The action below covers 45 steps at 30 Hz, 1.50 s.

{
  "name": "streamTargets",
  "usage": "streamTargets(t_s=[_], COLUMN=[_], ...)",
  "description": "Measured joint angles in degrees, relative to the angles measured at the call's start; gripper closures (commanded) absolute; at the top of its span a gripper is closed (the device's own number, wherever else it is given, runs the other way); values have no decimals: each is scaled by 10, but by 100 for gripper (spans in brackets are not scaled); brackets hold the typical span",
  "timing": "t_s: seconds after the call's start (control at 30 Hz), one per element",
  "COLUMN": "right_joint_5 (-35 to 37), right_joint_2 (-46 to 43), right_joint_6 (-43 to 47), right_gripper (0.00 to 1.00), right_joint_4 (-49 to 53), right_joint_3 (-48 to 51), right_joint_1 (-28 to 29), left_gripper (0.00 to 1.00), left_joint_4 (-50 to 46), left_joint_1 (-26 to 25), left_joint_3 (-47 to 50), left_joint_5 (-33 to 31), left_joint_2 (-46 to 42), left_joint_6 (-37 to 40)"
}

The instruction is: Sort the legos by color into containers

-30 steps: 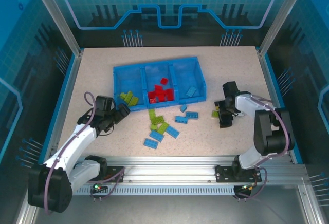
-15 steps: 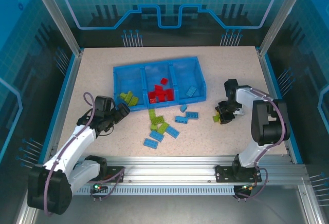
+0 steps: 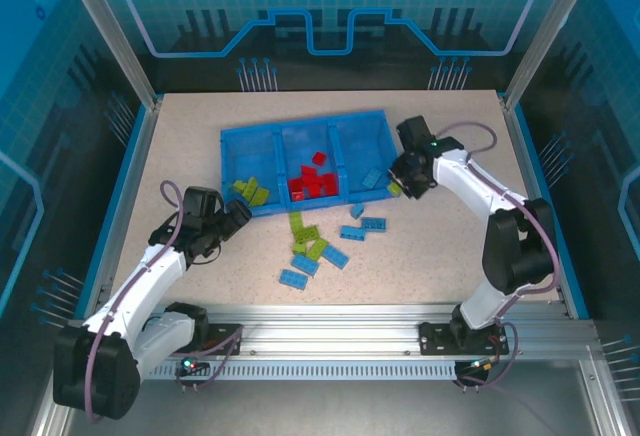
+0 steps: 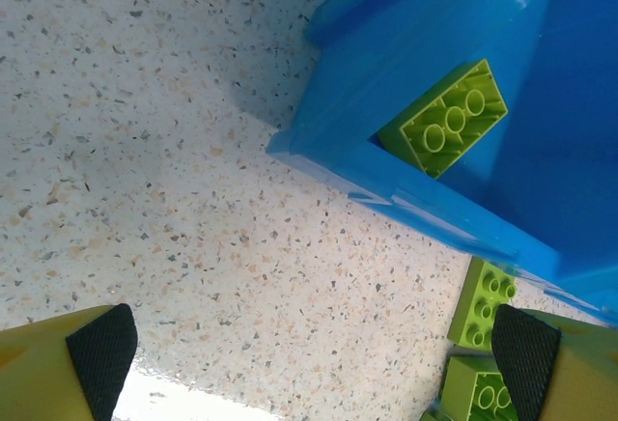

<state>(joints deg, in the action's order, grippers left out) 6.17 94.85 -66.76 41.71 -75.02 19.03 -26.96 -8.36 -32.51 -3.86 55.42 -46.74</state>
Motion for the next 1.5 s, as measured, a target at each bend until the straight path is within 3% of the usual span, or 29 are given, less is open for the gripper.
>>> streamTargets(t_s=[0.2, 0.27, 0.37, 0.67, 0.93, 1.2, 1.37, 1.5], right_joint_5=[56, 52, 27, -67, -91, -96, -115, -137], right_joint_2=[-22, -16, 38, 257, 416, 455, 456, 455], right_joint_6=[90, 126, 191, 322, 362, 342, 338, 338], right_gripper=[68, 62, 66, 66, 64, 54, 36, 30], right_joint_4=[-32, -49, -62, -35, 93, 153, 152, 141], right_joint_3=[-60, -77, -151, -422, -668, -687, -687, -681], right_joint_1=[121, 157, 195, 249, 264, 264, 264, 264], left_gripper=[1, 1, 1, 1, 1, 1, 1, 1], left_joint_4=[-12, -11, -11, -19, -27, -28, -28, -30], left_joint_1=[4, 4, 4, 4, 4, 4, 4, 4], left_joint_3=[0, 0, 0, 0, 2, 2, 4, 5], left_joint_5=[-5, -5, -5, -9, -9, -9, -9, -9], left_joint_2=[-7, -8, -7, 7, 9, 9, 9, 9], left_joint_6=[-10, -13, -14, -12, -12, -12, -12, -12])
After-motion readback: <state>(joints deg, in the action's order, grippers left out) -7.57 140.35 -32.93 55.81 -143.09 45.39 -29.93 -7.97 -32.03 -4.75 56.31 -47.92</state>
